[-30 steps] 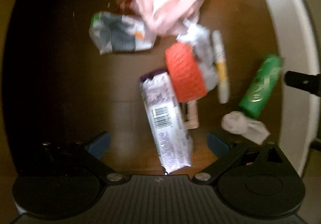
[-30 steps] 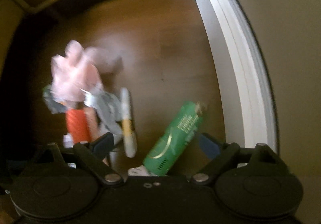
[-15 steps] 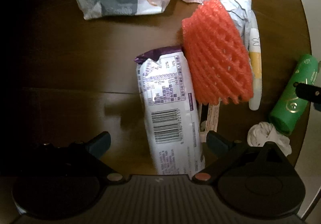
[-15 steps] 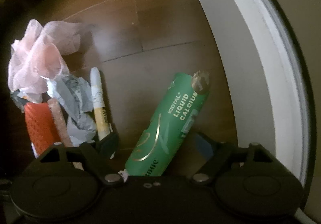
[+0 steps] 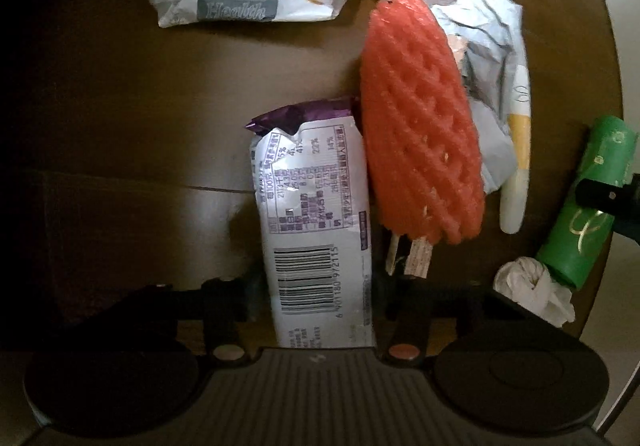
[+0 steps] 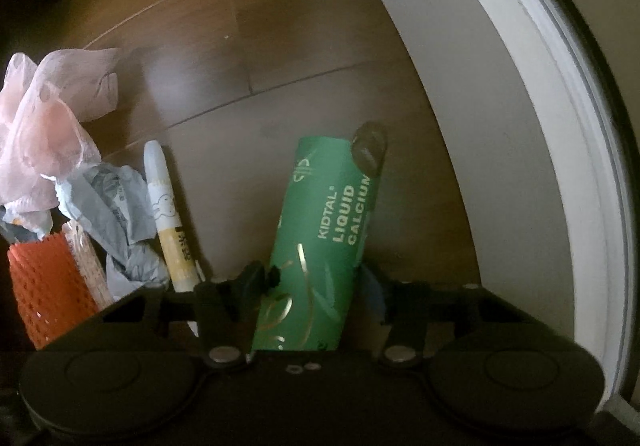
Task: Collect trash
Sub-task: 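Grasp the white snack wrapper with left tool while right tool grasps green cup, then lift the wrapper and green cup up to the teal wastebasket with both tools, then open both tools inside the wastebasket to drop wrapper and cup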
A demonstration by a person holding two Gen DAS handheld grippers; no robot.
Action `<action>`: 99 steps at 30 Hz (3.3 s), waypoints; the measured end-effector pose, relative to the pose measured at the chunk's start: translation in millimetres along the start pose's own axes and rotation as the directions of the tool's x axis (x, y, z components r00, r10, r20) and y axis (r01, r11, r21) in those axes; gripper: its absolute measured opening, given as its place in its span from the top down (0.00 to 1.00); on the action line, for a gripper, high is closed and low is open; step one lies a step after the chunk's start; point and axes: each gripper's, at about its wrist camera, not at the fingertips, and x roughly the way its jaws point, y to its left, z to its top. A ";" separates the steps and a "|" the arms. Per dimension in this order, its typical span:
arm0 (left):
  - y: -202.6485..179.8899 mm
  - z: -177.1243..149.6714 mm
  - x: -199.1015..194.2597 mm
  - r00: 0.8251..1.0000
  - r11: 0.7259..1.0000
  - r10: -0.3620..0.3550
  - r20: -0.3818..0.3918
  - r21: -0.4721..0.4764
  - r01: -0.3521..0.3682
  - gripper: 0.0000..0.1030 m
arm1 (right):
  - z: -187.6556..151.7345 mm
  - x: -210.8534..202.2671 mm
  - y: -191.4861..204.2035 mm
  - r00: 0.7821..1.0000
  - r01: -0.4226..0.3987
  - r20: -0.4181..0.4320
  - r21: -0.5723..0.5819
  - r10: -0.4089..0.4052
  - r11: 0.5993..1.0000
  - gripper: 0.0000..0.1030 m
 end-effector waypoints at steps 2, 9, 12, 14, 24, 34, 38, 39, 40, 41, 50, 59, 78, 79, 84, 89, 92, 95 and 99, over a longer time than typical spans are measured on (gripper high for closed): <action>1.4 -2.8 -4.9 1.000 1.000 -0.002 0.002 0.009 0.002 0.58 | -1.9 -3.0 1.1 1.000 0.007 0.005 -0.002 -0.007 1.000 0.51; 0.5 -8.5 -41.1 1.000 1.000 0.026 0.006 0.017 -0.026 0.58 | -11.3 -50.5 7.8 1.000 0.014 0.011 -0.081 -0.013 0.997 0.53; 2.1 -11.6 -81.0 0.999 1.000 0.026 0.020 0.005 -0.026 0.58 | -11.0 -93.2 13.2 0.999 0.012 0.033 -0.127 -0.008 0.992 0.53; 0.6 -11.3 -113.5 0.999 0.999 0.032 0.034 0.002 -0.032 0.58 | -6.5 -126.5 17.4 0.999 -0.006 0.048 -0.146 0.013 0.989 0.53; -22.8 15.1 -320.3 0.985 1.000 0.005 0.170 -0.002 -0.005 0.58 | 34.6 -324.8 55.7 0.984 -0.088 0.128 -0.244 0.122 0.966 0.53; -52.9 46.2 -537.8 0.940 1.000 -0.018 0.341 0.019 0.012 0.58 | 83.5 -529.2 103.8 0.930 -0.130 0.273 -0.383 0.246 0.915 0.53; -63.8 57.4 -612.5 0.910 0.999 -0.022 0.414 0.036 0.008 0.58 | 112.0 -593.8 117.5 0.892 -0.136 0.342 -0.420 0.295 0.897 0.53; -66.4 62.3 -629.7 0.905 0.999 -0.029 0.424 0.032 0.017 0.58 | 121.7 -610.0 121.5 0.884 -0.141 0.351 -0.429 0.308 0.892 0.53; -69.2 66.9 -645.5 0.902 1.000 -0.025 0.431 0.025 0.015 0.58 | 130.2 -621.3 125.3 0.877 -0.149 0.355 -0.438 0.323 0.886 0.53; -70.8 71.0 -661.6 0.897 1.000 -0.017 0.442 0.018 0.010 0.58 | 137.4 -632.8 127.7 0.869 -0.160 0.360 -0.445 0.340 0.881 0.53; -85.3 111.5 -795.8 0.784 0.999 -0.054 0.619 0.039 0.038 0.58 | 202.1 -739.1 165.4 0.780 -0.149 0.471 -0.499 0.412 0.853 0.53; -92.6 194.9 -880.5 0.704 0.981 -0.131 0.698 0.192 -0.008 0.58 | 280.4 -773.9 228.3 0.763 -0.097 0.524 -0.488 0.379 0.868 0.53; -124.2 367.4 -833.6 0.814 0.951 -0.100 0.572 0.295 -0.090 0.57 | 380.2 -702.9 306.9 0.874 -0.011 0.424 -0.472 0.238 0.881 0.53; -126.0 370.9 -826.6 0.828 0.948 -0.102 0.551 0.307 -0.088 0.57 | 382.4 -695.8 306.3 0.881 -0.018 0.410 -0.467 0.235 0.884 0.53; -132.8 383.4 -798.1 0.855 0.929 -0.078 0.512 0.350 -0.124 0.58 | 387.7 -670.7 306.1 0.907 -0.023 0.364 -0.458 0.211 0.889 0.53; -134.8 395.4 -785.3 0.878 0.930 -0.055 0.475 0.345 -0.128 0.57 | 394.0 -653.9 306.5 0.921 -0.029 0.333 -0.456 0.201 0.890 0.53; -133.6 403.4 -776.5 0.894 0.929 -0.044 0.445 0.348 -0.127 0.57 | 397.4 -647.2 309.8 0.925 -0.031 0.324 -0.462 0.201 0.887 0.53; -135.5 406.9 -771.8 0.902 0.923 -0.040 0.430 0.362 -0.131 0.57 | 395.3 -644.7 310.8 0.925 -0.026 0.322 -0.474 0.201 0.880 0.53; -135.6 405.9 -773.0 0.908 0.925 -0.051 0.415 0.363 -0.114 0.56 | 398.4 -644.2 313.1 0.920 -0.021 0.334 -0.475 0.203 0.880 0.52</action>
